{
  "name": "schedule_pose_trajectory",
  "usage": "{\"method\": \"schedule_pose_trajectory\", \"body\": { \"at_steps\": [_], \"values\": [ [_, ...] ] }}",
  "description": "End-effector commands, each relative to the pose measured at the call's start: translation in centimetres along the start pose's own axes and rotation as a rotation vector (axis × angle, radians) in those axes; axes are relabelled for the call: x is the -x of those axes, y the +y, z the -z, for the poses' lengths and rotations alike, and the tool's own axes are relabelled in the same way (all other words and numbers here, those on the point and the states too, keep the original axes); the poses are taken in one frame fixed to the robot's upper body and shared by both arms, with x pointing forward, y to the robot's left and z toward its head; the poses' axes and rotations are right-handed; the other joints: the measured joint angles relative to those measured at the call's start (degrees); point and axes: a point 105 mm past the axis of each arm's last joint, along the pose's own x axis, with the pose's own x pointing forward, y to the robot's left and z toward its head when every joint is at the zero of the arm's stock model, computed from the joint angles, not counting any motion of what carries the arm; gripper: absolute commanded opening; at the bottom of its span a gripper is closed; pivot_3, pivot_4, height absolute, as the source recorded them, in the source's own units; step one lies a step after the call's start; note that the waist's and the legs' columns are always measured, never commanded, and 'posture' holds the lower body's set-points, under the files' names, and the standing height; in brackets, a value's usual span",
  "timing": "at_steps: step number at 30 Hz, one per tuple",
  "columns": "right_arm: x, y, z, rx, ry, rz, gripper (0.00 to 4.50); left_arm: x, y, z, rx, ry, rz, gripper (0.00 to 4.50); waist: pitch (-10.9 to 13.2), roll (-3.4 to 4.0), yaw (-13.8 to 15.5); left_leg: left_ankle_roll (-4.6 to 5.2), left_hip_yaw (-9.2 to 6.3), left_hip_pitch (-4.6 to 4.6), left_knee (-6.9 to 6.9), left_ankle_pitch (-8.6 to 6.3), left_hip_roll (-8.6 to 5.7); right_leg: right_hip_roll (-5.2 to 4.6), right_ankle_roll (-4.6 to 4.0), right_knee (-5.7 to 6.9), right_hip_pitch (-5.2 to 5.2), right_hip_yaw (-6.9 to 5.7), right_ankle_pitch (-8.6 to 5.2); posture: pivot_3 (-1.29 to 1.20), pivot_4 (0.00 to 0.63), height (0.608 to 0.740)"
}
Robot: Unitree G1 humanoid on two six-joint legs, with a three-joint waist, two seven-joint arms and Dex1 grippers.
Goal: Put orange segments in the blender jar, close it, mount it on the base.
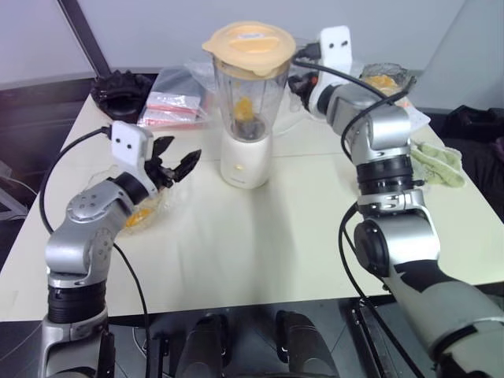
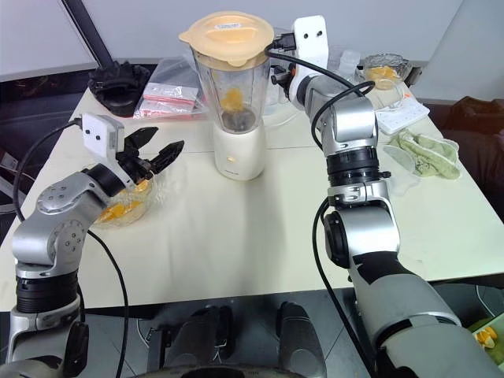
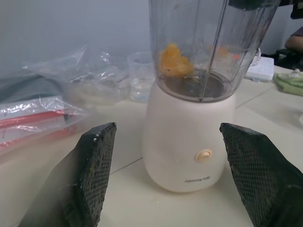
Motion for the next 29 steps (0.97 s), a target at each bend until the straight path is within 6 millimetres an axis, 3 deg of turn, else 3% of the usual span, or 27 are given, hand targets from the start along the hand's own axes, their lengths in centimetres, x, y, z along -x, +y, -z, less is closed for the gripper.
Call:
{"method": "schedule_pose_trajectory", "body": {
  "at_steps": [1, 3, 9, 14, 19, 25, 29],
  "values": [
    [-0.3, 0.5, 3.2, 0.024, 0.11, -0.02, 0.92, -0.1, -0.2, -1.5, -0.027, -0.055, 0.017, 3.68, 0.0, -0.01, -0.12, 0.0, 0.0, 0.0, 0.0, 0.0, 0.0, 0.0, 0.0, 0.0, 0.01, 0.0, 0.0, 0.0, 0.15, 0.74],
    [-0.3, 0.4, 3.3, 0.042, 0.105, -0.013, 0.92, -0.2, -0.2, -1.5, -0.027, -0.054, 0.018, 3.68, -0.01, -0.02, -0.2, 0.0, 0.0, 0.03, 0.0, 0.0, 0.0, 0.0, 0.0, 0.0, 0.03, 0.0, 0.0, 0.0, 0.15, 0.74],
    [-0.1, -0.3, 3.2, 0.152, 0.085, 0.03, 3.87, -0.3, -0.3, -1.4, -0.032, -0.05, 0.025, 3.72, 0.01, -0.08, -0.47, 0.0, 0.02, 0.18, -0.02, 0.0, 0.0, -0.01, -0.05, -0.03, 0.15, 0.0, -0.03, 0.0, 0.15, 0.74],
    [1.1, -0.7, 4.0, 0.221, 0.084, 0.036, 3.87, -0.3, -0.3, -1.3, -0.031, -0.041, 0.034, 3.72, 0.03, -0.07, -0.55, 0.0, 0.05, -0.04, -0.09, 0.0, 0.01, -0.01, 0.15, -0.02, -0.1, 0.02, 0.08, 0.0, 0.15, 0.74],
    [4.3, -0.9, 6.1, 0.261, 0.114, 0.022, 3.87, -0.2, -0.9, -0.7, -0.047, -0.011, 0.06, 3.72, 0.02, -0.09, -0.18, 0.0, -0.01, -0.05, -0.2, 0.0, 0.01, 0.01, 0.16, -0.07, -0.1, -0.02, 0.06, 0.0, 0.15, 0.74],
    [9.3, -1.0, 10.6, 0.252, 0.111, -0.05, 3.87, 0.1, -2.4, 1.1, -0.024, 0.044, 0.119, 3.72, 0.0, -0.11, -0.03, 0.0, 0.02, -0.05, -0.16, 0.0, 0.0, -0.01, -0.01, -0.09, -0.09, -0.02, -0.04, 0.0, 0.15, 0.74],
    [12.3, -2.2, 13.3, 0.159, 0.086, -0.051, 3.87, 0.2, -2.9, 2.5, 0.022, 0.075, 0.136, 3.72, 0.0, -0.13, 0.72, -0.01, 0.06, 0.0, -0.16, 0.0, 0.01, 0.01, -0.03, -0.13, -0.07, 0.0, -0.06, 0.0, 0.15, 0.74]
  ]
}}
